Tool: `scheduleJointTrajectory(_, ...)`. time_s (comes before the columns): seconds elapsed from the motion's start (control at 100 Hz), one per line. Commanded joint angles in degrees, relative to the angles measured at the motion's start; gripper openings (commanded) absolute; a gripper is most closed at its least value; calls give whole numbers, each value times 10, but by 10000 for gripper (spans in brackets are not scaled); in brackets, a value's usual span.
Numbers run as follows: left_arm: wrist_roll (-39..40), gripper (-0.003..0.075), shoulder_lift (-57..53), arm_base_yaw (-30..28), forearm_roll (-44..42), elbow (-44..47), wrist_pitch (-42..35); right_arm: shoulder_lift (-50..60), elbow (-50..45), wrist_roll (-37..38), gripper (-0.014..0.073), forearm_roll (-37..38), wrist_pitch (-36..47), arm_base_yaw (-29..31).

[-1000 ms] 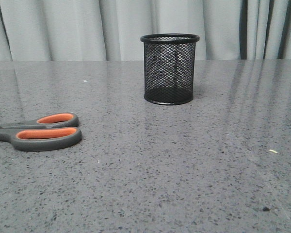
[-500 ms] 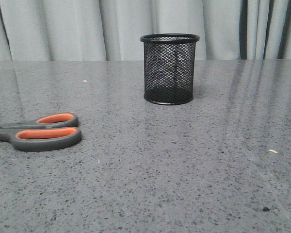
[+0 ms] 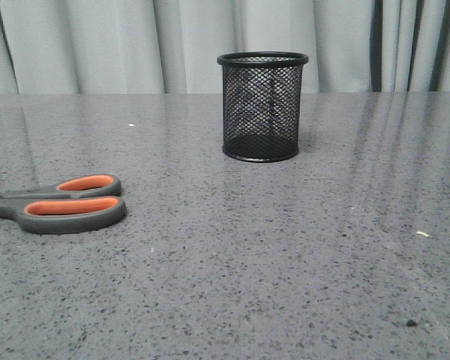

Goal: Put scissors into bucket

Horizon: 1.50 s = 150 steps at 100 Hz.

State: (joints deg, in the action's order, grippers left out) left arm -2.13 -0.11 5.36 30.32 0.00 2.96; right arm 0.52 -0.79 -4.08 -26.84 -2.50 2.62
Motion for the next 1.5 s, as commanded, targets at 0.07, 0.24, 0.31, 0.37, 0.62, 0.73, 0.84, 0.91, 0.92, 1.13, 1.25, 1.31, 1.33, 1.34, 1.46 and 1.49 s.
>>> scheduleJointTrajectory(0.07, 5, -20, -16, -2, 119, 10, -44, 14, 15, -1, -65, -78, 36, 3)
scheduleJointTrajectory(0.24, 5, -20, -11, 2, 85, -69, 29, -1, 91, -2, -61, -32, -57, 3)
scheduleJointTrajectory(0.31, 5, -20, 5, 2, 30, -125, 73, -26, 139, -2, -61, 1, -109, 3)
scheduleJointTrajectory(0.37, 4, -20, 32, 2, -27, -185, 128, -63, 187, -2, -61, 25, -161, 3)
scheduleJointTrajectory(0.62, -48, -20, 213, 2, -118, -406, 349, -268, 381, -3, -62, 93, -357, 1)
scheduleJointTrajectory(0.73, -51, -19, 274, 2, -118, -457, 389, -337, 434, -3, -61, 94, -396, 1)
scheduleJointTrajectory(0.84, -52, -18, 310, 2, -116, -482, 400, -377, 464, -17, -61, 93, -419, -2)
scheduleJointTrajectory(0.91, -80, -13, 323, 2, -102, -486, 404, -388, 476, -30, -39, 88, -425, -9)
scheduleJointTrajectory(0.92, -84, -13, 324, 2, -100, -486, 404, -390, 477, -30, -27, 88, -425, -9)
scheduleJointTrajectory(1.13, -184, 204, 367, 2, 17, -486, 443, -392, 493, -31, 325, 78, -427, -22)
scheduleJointTrajectory(1.25, -240, 356, 397, 2, 73, -488, 480, -392, 497, -34, 395, 76, -430, -22)
scheduleJointTrajectory(1.31, -280, 361, 414, 2, 96, -495, 511, -392, 497, -35, 393, 75, -430, -22)
scheduleJointTrajectory(1.33, -293, 358, 421, 2, 101, -499, 523, -392, 497, -35, 393, 75, -430, -22)
scheduleJointTrajectory(1.34, -300, 358, 423, 2, 104, -501, 527, -392, 497, -35, 393, 75, -430, -22)
scheduleJointTrajectory(1.46, -345, 357, 474, 2, 108, -545, 598, -392, 497, -39, 393, 74, -430, -22)
scheduleJointTrajectory(1.49, -353, 357, 485, 2, 106, -557, 617, -392, 497, -39, 393, 74, -430, -22)
